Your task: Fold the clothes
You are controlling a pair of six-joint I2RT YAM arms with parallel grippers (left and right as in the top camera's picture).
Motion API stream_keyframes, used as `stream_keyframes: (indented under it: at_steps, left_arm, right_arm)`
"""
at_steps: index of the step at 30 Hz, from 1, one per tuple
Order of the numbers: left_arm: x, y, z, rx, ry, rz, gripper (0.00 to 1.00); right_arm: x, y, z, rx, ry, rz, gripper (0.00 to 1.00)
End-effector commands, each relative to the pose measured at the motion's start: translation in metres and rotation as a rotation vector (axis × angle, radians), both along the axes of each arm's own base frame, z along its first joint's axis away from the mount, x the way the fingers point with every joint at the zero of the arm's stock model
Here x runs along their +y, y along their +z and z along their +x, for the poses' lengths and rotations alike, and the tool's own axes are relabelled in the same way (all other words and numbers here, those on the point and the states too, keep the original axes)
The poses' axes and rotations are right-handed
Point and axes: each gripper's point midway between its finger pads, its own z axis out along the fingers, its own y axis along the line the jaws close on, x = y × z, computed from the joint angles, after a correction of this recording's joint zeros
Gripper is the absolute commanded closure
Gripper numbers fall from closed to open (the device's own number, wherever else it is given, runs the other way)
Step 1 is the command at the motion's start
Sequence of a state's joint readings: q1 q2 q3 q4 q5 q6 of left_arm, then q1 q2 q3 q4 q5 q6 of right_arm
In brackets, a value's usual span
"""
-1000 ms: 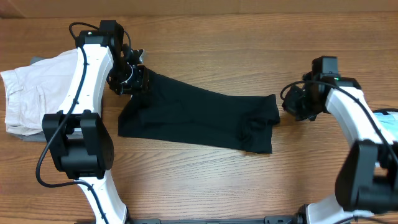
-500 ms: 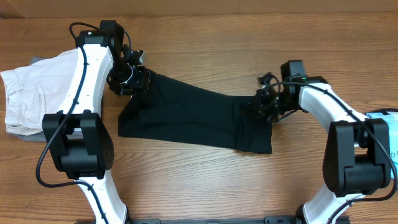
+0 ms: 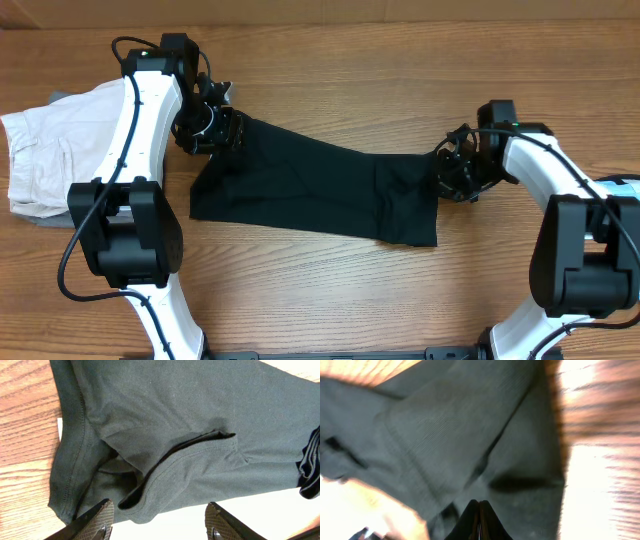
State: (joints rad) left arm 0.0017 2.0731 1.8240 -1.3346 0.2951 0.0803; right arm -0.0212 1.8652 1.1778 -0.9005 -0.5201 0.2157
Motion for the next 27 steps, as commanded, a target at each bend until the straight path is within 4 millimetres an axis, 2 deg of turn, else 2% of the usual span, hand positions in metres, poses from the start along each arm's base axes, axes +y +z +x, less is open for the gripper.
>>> stream_keyframes:
  at_steps: [1, 3, 5, 7, 9, 11, 13, 17, 21, 24, 27]
  left_arm:
    - [-0.002, 0.005, 0.007, -0.023, 0.003, -0.021, 0.38]
    - [-0.002, 0.006, 0.006, -0.023, 0.003, -0.025, 0.38]
    - [-0.004, 0.006, 0.006, -0.022, 0.003, -0.035, 0.38]
    - [-0.005, 0.006, 0.006, -0.023, 0.003, -0.039, 0.38]
    - [-0.005, 0.006, 0.006, -0.021, 0.003, -0.039, 0.38]
    - [-0.005, 0.006, 0.003, -0.010, 0.003, -0.039, 0.38]
    - [-0.004, 0.006, 0.000, 0.003, 0.002, -0.038, 0.38]
    - [-0.005, 0.008, -0.005, 0.015, -0.022, -0.040, 0.40]
    - [-0.014, 0.021, -0.008, 0.002, -0.067, -0.097, 0.42]
    - [-0.026, 0.039, -0.007, -0.035, -0.070, -0.173, 0.41]
    - [-0.036, 0.059, -0.008, -0.076, -0.071, -0.241, 0.39]
  right_arm:
    - [0.003, -0.007, 0.004, 0.001, -0.056, -0.098, 0.96]
    - [0.023, -0.011, 0.014, -0.051, -0.041, -0.052, 0.96]
    - [0.042, -0.005, 0.035, -0.149, -0.049, 0.004, 0.96]
    - [0.064, 0.014, 0.065, -0.288, -0.050, 0.102, 0.96]
    - [0.081, 0.037, 0.083, -0.400, -0.017, 0.204, 0.96]
    - [0.083, 0.052, 0.091, -0.421, -0.021, 0.244, 0.96]
    - [0.074, 0.057, 0.091, -0.399, -0.033, 0.230, 0.96]
    - [0.044, 0.064, 0.071, -0.333, 0.032, 0.146, 0.96]
    - [0.015, 0.053, 0.026, -0.138, 0.059, -0.011, 0.93]
    - [0.010, 0.039, -0.004, -0.014, 0.078, -0.088, 0.91]
    - [0.015, 0.019, -0.025, 0.042, 0.123, -0.138, 0.89]
